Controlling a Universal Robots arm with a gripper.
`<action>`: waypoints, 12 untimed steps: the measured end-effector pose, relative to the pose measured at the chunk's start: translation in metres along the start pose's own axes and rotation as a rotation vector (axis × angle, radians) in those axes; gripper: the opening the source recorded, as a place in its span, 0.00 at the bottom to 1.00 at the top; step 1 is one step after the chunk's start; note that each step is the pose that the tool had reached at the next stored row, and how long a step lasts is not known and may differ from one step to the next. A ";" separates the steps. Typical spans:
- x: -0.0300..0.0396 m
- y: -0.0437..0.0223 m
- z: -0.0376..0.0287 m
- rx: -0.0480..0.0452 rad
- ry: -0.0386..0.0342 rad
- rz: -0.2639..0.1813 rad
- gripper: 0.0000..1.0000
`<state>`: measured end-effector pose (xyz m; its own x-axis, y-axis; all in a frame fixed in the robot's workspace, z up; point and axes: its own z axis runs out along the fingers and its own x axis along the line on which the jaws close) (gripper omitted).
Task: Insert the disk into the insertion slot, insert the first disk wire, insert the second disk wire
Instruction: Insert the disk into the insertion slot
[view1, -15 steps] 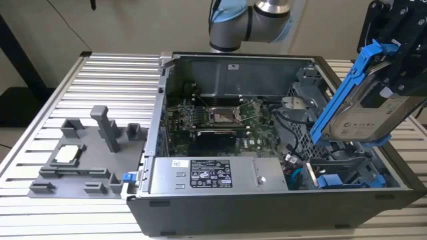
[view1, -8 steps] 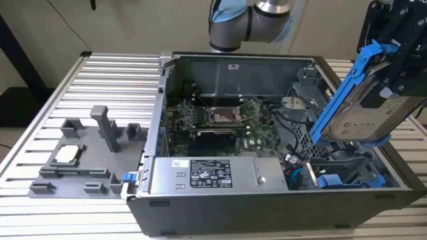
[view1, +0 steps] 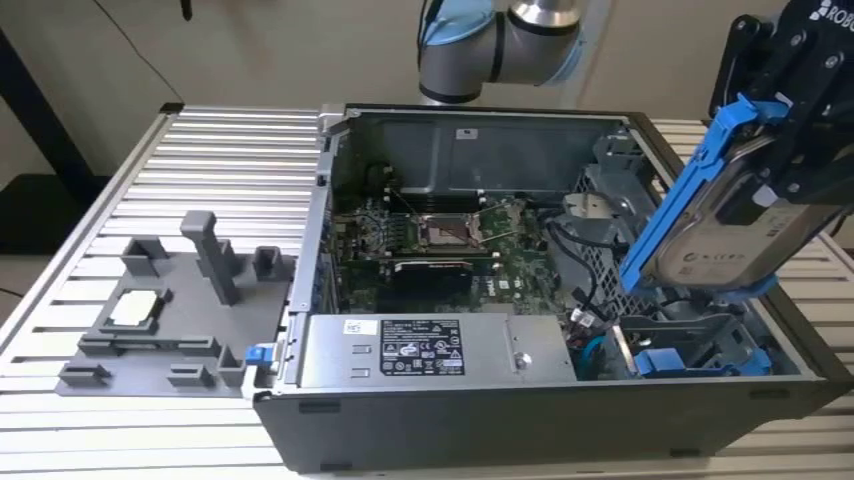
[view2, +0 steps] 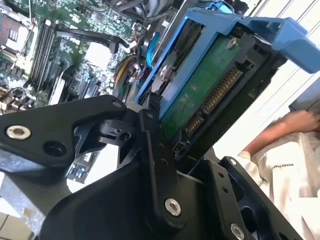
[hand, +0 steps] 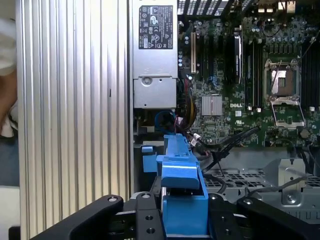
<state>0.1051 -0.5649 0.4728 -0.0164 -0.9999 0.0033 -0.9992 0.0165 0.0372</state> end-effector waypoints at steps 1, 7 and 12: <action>0.0001 -0.0001 0.0009 0.0007 0.0000 -0.001 0.33; 0.0013 -0.0027 0.0059 0.0050 0.0002 -0.008 0.33; 0.0025 -0.0050 0.0107 0.0075 0.0004 -0.014 0.33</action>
<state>0.1097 -0.5675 0.4619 -0.0027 -1.0000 0.0032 -0.9996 0.0028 0.0297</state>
